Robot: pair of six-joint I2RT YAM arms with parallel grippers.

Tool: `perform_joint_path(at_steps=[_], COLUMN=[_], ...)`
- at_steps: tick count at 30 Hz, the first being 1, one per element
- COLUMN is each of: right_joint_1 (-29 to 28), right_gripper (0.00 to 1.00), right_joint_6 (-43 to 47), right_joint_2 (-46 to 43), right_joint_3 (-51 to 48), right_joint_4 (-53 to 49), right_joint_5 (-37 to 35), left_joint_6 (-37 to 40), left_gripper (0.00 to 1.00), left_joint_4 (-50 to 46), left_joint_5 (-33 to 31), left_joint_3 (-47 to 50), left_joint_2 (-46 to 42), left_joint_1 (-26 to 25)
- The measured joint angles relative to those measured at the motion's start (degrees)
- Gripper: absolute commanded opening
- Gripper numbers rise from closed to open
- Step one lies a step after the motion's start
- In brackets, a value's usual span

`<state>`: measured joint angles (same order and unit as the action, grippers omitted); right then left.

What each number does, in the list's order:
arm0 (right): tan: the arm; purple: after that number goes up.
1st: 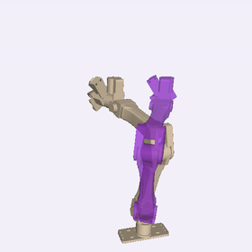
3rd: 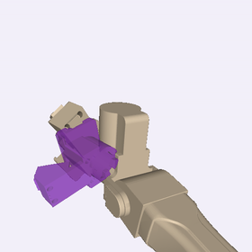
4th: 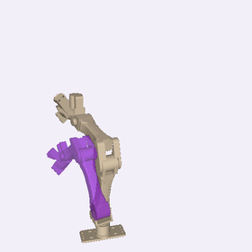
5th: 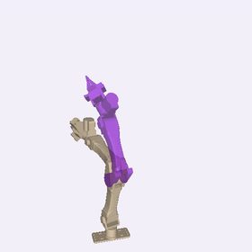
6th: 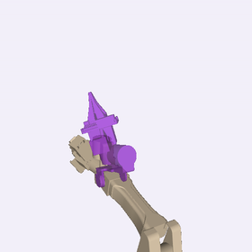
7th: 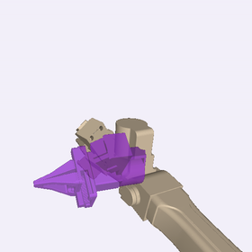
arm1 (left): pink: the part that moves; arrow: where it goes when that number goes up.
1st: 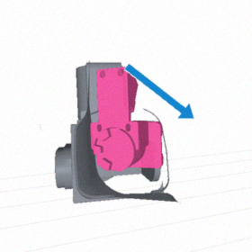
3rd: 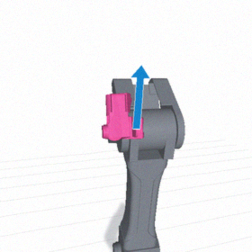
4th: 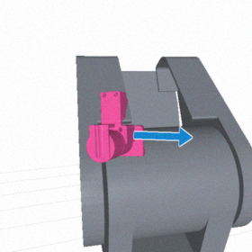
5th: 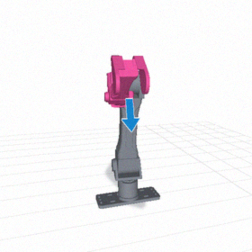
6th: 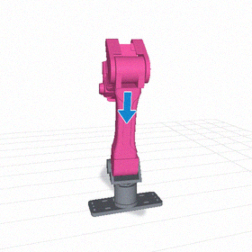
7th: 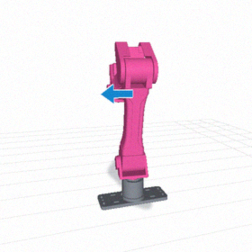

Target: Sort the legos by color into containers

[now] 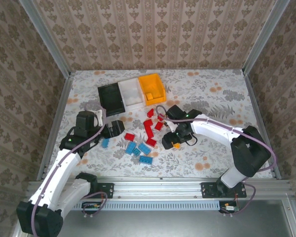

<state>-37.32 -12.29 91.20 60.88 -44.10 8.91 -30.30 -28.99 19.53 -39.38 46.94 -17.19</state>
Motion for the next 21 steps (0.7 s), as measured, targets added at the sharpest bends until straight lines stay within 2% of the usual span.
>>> perform_joint_path(at_steps=[21], right_joint_1=[-0.7], right_gripper=[0.68], right_joint_6=[-0.1], right_joint_2=[7.3], right_joint_3=[0.5], right_joint_4=[2.3], right_joint_5=[-6.0], left_joint_6=[0.0], left_gripper=[1.0], left_joint_4=[-2.3], left_joint_5=[-1.8], left_joint_3=[0.1], left_joint_2=[0.1], left_joint_1=[0.0])
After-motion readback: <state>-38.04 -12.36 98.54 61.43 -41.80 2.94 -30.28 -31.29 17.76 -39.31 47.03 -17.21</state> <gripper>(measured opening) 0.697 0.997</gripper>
